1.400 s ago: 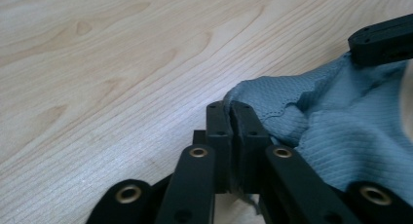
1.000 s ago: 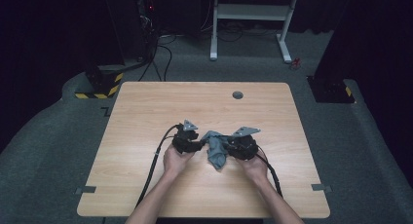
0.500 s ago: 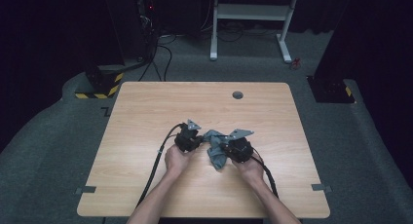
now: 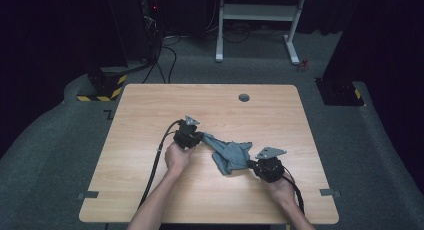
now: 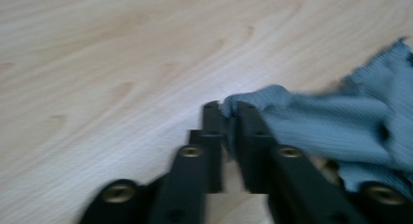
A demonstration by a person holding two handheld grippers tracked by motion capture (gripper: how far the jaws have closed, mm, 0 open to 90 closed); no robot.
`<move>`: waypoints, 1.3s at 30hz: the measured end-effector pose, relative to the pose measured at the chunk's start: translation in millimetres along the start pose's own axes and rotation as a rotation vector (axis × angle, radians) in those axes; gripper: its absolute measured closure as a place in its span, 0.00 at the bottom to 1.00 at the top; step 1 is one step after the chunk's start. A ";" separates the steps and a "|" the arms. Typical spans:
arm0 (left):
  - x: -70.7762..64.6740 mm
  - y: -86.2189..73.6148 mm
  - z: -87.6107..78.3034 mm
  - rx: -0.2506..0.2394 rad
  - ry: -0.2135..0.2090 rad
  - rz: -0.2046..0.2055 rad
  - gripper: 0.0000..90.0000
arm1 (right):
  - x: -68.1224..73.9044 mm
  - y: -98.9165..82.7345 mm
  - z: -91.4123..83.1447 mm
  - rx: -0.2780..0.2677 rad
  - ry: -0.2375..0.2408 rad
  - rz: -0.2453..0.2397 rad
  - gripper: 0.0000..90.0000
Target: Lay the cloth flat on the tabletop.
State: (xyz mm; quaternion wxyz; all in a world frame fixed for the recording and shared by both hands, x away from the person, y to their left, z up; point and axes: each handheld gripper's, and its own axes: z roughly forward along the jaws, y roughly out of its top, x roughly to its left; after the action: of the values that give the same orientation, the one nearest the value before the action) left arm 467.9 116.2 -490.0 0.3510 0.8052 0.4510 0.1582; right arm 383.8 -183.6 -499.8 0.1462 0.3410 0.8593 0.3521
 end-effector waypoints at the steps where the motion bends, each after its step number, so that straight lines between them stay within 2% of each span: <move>1: -5.3 -0.7 0.2 0.008 -0.018 0.013 0.81 | -0.4 -0.8 0.2 0.004 -0.003 0.005 0.91; 2: -11.5 -2.5 -2.5 -0.005 -0.035 0.028 0.71 | -0.9 0.0 -1.8 -0.017 -0.012 0.027 0.83; 3: -15.0 -4.2 -5.5 -0.014 -0.044 0.048 0.68 | -0.8 1.7 -3.7 -0.040 -0.019 0.034 0.81; 4: -15.0 -4.2 -5.5 -0.014 -0.044 0.048 0.66 | -0.8 1.7 -3.7 -0.040 -0.019 0.034 0.81; 5: -18.9 -6.4 -8.9 -0.017 -0.051 0.060 0.66 | 1.0 7.3 -6.6 -0.070 -0.027 0.036 0.78; 6: -23.1 -9.2 -12.1 -0.023 -0.066 0.065 0.66 | 1.0 7.3 -6.6 -0.070 -0.027 0.036 0.78; 7: -30.6 -14.9 -17.7 -0.016 -0.096 0.098 0.66 | 5.2 15.4 -4.8 -0.086 -0.014 0.025 0.77; 8: -30.6 -14.9 -17.7 -0.016 -0.096 0.098 0.66 | 6.9 18.4 -2.9 -0.083 -0.010 0.017 0.77; 9: -37.9 -20.2 -19.7 0.005 -0.121 0.124 0.67 | 9.7 22.3 0.3 -0.080 -0.005 0.010 0.76; 11: -43.3 -24.0 -16.5 0.023 -0.133 0.142 0.68 | 14.4 29.7 8.2 -0.072 0.002 -0.010 0.75; 12: -43.3 -24.0 -16.5 0.023 -0.133 0.142 0.69 | 14.4 29.7 8.2 -0.072 0.002 -0.010 0.75; 14: -48.3 -26.6 -6.7 0.060 -0.147 0.146 0.71 | 19.1 39.6 20.8 -0.052 0.015 -0.010 0.74; 16: -52.3 -27.8 0.1 0.075 -0.157 0.133 0.74 | 22.0 44.3 27.9 -0.040 0.021 -0.015 0.73; 19: -56.1 -27.7 5.1 0.082 -0.157 0.132 0.80 | 25.1 47.3 35.6 -0.014 0.021 -0.023 0.74; 22: -56.7 -26.9 5.6 0.089 -0.160 0.136 0.92 | 27.2 47.3 35.2 -0.017 0.035 -0.023 0.75; 26: -60.7 -25.8 4.9 0.089 -0.146 0.159 0.97 | 33.9 50.0 26.4 -0.058 0.051 -0.029 0.75; 28: -60.1 -25.0 2.1 0.071 -0.152 0.153 0.98 | 37.8 51.8 27.5 -0.048 0.046 -0.047 0.75; 30: -59.8 -24.9 0.5 0.071 -0.155 0.154 0.98 | 39.4 52.1 33.9 -0.011 0.020 -0.069 0.85; 31: -60.0 -25.7 -4.7 0.058 -0.154 0.151 0.98 | 38.9 51.3 37.2 0.007 0.012 -0.074 0.93; 32: -60.0 -25.7 -4.7 0.058 -0.154 0.151 0.98 | 38.9 51.3 37.2 0.007 0.012 -0.074 0.93; 33: -59.6 -26.4 -8.2 0.055 -0.154 0.155 0.98 | 38.8 49.9 38.3 0.008 0.007 -0.075 0.99; 34: -58.7 -29.2 -15.9 0.049 -0.148 0.158 0.98 | 38.9 47.4 35.4 -0.002 0.001 -0.083 1.00; 37: -56.4 -33.1 -24.3 0.044 -0.139 0.156 0.98 | 39.2 44.9 28.6 -0.019 -0.007 -0.084 1.00; 39: -50.2 -41.6 -36.3 0.040 -0.130 0.134 0.98 | 35.7 37.2 16.2 -0.036 -0.013 -0.064 1.00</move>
State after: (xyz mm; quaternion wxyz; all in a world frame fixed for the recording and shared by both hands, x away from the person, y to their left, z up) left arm 394.3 104.0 -490.9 0.3522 0.8489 0.3756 0.1197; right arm 383.9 -131.5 -485.5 0.1691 0.3128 0.8623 0.3605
